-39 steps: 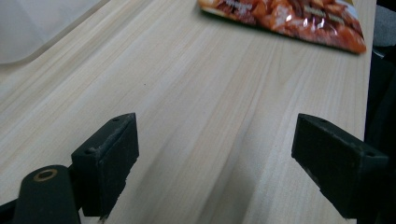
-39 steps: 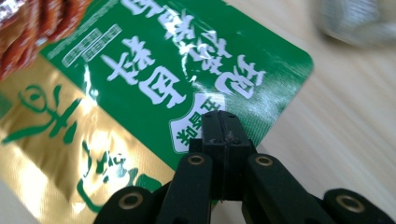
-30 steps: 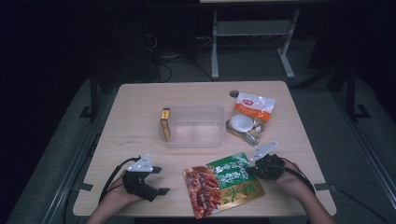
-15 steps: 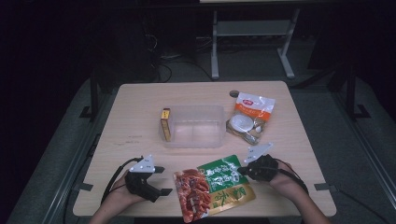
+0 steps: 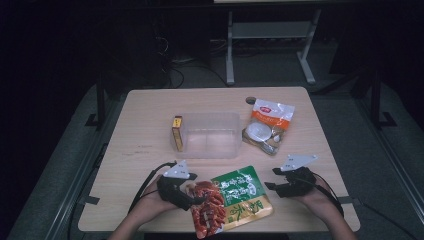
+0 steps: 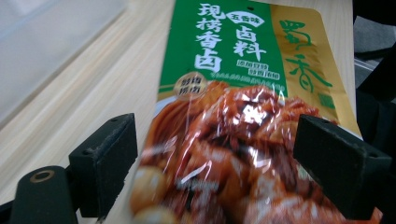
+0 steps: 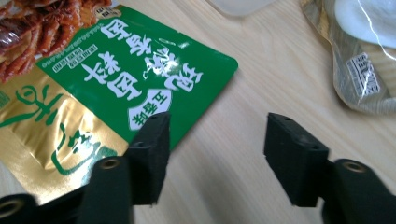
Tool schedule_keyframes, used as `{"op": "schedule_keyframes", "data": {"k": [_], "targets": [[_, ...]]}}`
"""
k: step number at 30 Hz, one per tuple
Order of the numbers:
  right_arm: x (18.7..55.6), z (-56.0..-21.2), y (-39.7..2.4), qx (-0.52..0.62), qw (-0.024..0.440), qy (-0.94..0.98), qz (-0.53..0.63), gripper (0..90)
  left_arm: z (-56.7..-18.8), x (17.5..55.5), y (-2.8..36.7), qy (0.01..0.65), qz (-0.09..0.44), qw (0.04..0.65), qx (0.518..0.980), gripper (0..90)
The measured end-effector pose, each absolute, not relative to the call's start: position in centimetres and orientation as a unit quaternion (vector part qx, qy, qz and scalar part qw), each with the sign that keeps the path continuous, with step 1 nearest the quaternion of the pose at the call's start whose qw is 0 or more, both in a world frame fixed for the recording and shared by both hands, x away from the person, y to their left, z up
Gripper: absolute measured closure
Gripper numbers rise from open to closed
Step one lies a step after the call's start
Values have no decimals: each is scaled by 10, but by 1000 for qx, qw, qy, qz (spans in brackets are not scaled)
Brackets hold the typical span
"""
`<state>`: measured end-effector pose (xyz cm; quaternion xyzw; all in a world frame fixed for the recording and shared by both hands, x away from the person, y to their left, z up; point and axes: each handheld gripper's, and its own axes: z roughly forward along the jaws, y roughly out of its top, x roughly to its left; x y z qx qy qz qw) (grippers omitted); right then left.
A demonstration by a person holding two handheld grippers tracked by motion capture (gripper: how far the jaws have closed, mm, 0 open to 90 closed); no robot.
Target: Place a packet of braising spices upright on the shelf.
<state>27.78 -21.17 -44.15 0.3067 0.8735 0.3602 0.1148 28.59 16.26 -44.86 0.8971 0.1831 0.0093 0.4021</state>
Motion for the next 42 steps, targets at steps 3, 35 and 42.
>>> {"op": "schedule_keyframes", "data": {"k": [3, 35, 42], "targets": [[272, -444, -213, 313, 115, 872, 358, 368, -450, 288, 154, 176, 11, 397, 900, 132], [275, -450, -231, 313, 141, 865, 366, 336, -470, 297, 129, 168, 17, 370, 914, 126], [276, -450, -230, 312, 139, 866, 366, 338, -470, 294, 130, 170, 22, 368, 914, 144]]}}
